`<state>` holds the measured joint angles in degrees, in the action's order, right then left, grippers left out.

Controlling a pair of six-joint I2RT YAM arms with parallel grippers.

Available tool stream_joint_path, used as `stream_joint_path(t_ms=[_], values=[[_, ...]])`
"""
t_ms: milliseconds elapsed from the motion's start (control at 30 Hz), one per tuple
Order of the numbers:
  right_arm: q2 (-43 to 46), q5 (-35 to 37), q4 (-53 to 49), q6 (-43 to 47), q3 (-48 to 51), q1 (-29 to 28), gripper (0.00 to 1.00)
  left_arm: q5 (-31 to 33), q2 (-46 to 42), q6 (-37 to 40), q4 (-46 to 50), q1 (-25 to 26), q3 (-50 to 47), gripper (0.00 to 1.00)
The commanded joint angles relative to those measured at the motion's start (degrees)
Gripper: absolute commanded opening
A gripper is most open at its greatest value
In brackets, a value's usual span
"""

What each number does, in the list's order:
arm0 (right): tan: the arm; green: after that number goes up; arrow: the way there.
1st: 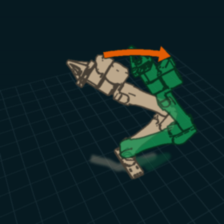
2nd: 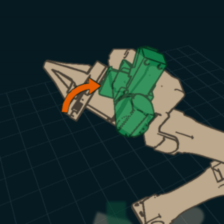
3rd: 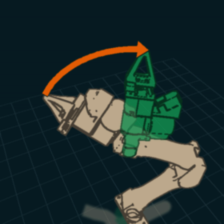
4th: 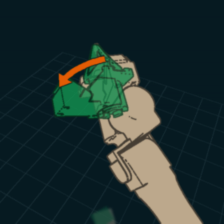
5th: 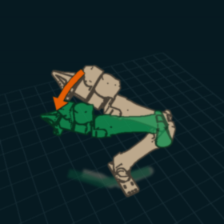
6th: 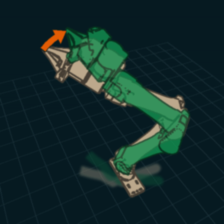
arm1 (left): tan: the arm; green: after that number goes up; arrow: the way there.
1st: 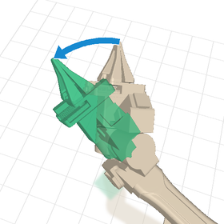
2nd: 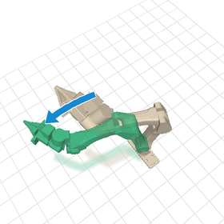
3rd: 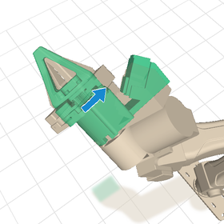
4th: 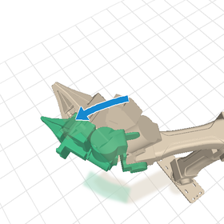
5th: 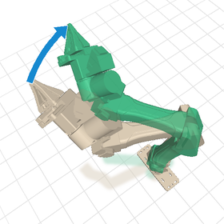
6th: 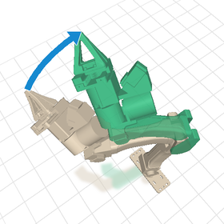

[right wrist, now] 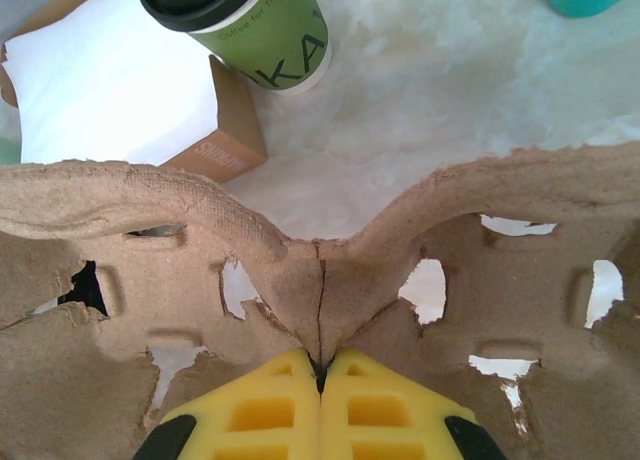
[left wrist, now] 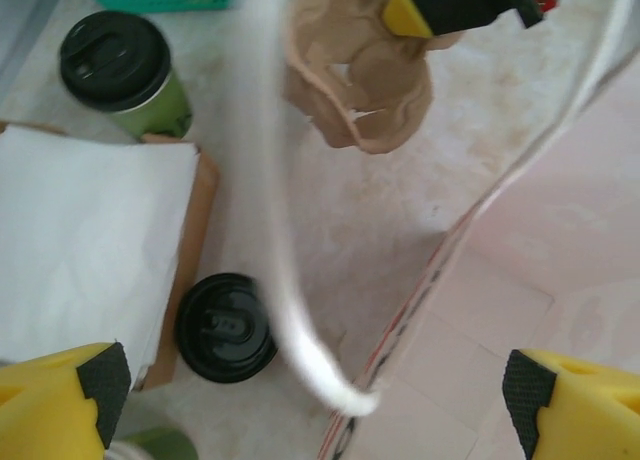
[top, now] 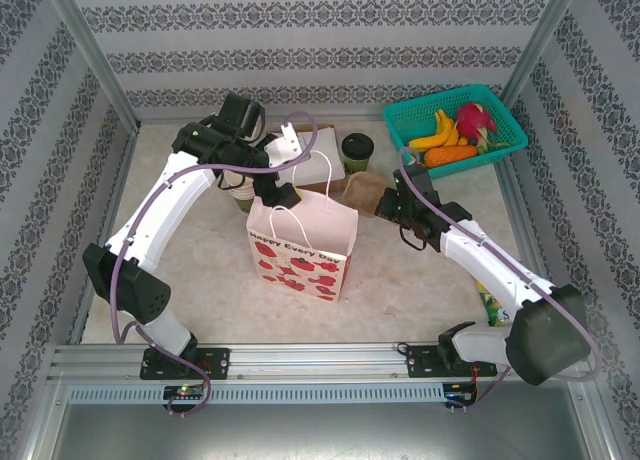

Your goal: Pack the takeout coffee

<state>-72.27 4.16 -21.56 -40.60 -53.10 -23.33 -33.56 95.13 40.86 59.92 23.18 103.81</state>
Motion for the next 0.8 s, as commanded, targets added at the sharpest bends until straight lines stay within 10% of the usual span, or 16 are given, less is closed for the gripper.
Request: stream_joint_path(t_ms=[0, 433, 600, 767], values=[[2.89, 2.84, -1.63, -0.44, 1.19, 0.74, 0.0, -6.79, 0.96, 6.34, 3.86, 0.03, 1.66, 0.92], [8.77, 2.66, -7.87, 2.35, 1.44, 1.77, 0.0, -5.81, 0.97, 1.73, 0.1, -0.15, -0.95, 0.37], [11.32, 1.01, -14.62, 6.46, -2.27, 3.76, 0.0, -6.57, -1.18, -7.87, -4.62, -0.13, -3.74, 0.0], [13.54, -1.55, -22.88, 12.42, -9.61, 4.41, 0.0, -2.96, -3.96, -18.84, -7.01, -0.15, -6.71, 0.0]])
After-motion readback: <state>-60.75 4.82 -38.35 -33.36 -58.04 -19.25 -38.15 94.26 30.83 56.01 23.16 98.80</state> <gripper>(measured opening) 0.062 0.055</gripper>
